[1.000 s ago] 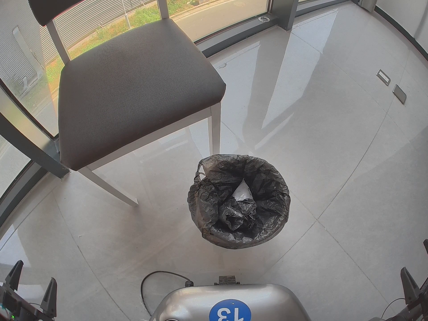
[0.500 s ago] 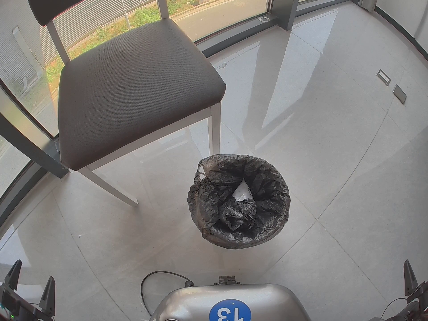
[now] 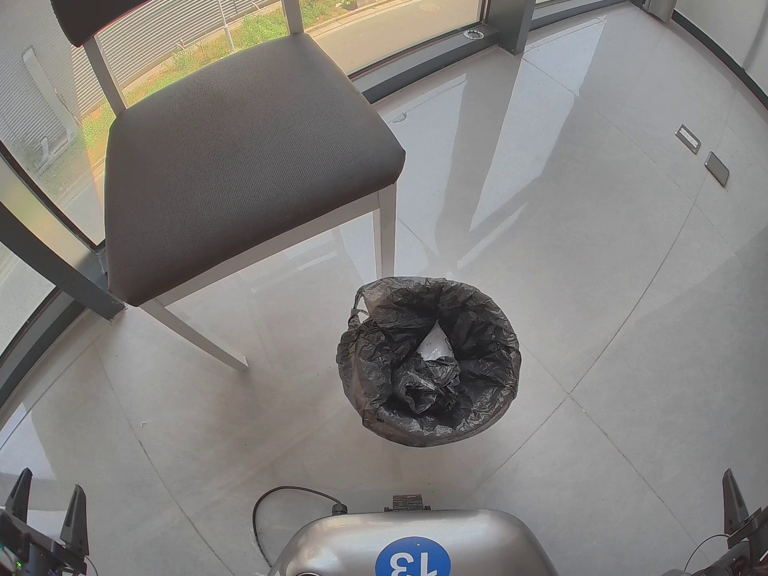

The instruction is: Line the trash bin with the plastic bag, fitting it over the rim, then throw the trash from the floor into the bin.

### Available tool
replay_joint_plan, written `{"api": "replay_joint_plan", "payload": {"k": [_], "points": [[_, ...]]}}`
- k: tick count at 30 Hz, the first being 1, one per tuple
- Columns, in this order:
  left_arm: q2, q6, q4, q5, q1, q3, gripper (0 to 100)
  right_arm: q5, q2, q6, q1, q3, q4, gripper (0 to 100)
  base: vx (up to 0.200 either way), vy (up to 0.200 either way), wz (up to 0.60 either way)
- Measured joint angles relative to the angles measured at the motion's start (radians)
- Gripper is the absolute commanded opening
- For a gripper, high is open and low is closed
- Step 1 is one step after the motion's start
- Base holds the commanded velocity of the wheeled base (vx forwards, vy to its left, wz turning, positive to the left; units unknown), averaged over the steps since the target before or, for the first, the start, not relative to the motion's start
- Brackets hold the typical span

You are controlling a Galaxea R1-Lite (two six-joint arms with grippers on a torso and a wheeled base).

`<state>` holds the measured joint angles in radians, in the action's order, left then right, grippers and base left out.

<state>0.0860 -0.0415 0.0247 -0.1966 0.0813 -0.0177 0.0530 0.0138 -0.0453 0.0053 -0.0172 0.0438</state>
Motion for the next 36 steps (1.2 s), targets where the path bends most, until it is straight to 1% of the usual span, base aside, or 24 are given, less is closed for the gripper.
{"api": "replay_joint_plan", "payload": {"k": [6, 8, 11, 16, 20, 22, 24, 25, 27, 30, 32, 34, 36], "points": [[0.001, -0.008, -0.049, 0.112, -0.003, -0.002, 100, -0.119, 0.0, 0.014, 0.001, -0.009, -0.065, 100, 0.0, 0.0, 0.0], [0.002, -0.009, -0.061, 0.127, -0.005, -0.007, 100, -0.147, 0.0, 0.02, 0.001, -0.013, -0.074, 100, 0.0, 0.0, 0.0], [0.003, -0.003, -0.067, 0.148, -0.007, -0.011, 100, -0.162, 0.0, 0.042, 0.002, -0.016, -0.076, 100, 0.0, 0.0, 0.0], [0.004, 0.043, -0.056, 0.219, -0.006, -0.003, 100, -0.172, 0.0, 0.072, 0.002, -0.018, -0.075, 100, 0.0, 0.0, 0.0], [0.004, 0.04, -0.021, 0.224, -0.006, -0.001, 100, -0.205, 0.0, 0.076, 0.002, -0.018, -0.071, 100, 0.0, 0.0, 0.0], [0.004, 0.032, -0.019, 0.215, -0.006, 0.0, 100, -0.204, 0.0, 0.072, 0.001, -0.018, -0.07, 100, 0.0, 0.0, 0.0], [0.004, 0.028, -0.019, 0.211, -0.007, 0.0, 100, -0.176, 0.0, 0.068, 0.001, -0.018, -0.071, 100, 0.0, 0.0, 0.0], [0.004, 0.025, -0.019, 0.21, -0.007, 0.0, 100, -0.147, 0.0, 0.065, 0.001, -0.018, -0.073, 100, 0.0, 0.0, 0.0], [0.004, 0.023, -0.018, 0.209, -0.007, 0.0, 100, -0.06, 0.0, 0.065, 0.0, -0.018, -0.073, 100, 0.0, 0.0, 0.0], [0.004, 0.021, -0.019, 0.207, -0.008, 0.0, 100, 0.088, 0.0, 0.072, -0.003, -0.018, -0.073, 100, 0.0, 0.0, 0.0], [0.004, 0.021, -0.019, 0.207, -0.008, 0.0, 100, 0.156, 0.0, 0.076, -0.004, -0.018, -0.071, 100, 0.0, 0.0, 0.0], [0.004, 0.021, -0.019, 0.207, -0.008, 0.0, 100, 0.161, 0.0, 0.075, -0.004, -0.016, -0.069, 100, 0.0, 0.0, 0.0], [0.004, 0.022, -0.019, 0.206, -0.008, 0.0, 100, 0.131, 0.0, 0.073, -0.004, -0.011, -0.065, 100, 0.0, 0.0, 0.0]]}}
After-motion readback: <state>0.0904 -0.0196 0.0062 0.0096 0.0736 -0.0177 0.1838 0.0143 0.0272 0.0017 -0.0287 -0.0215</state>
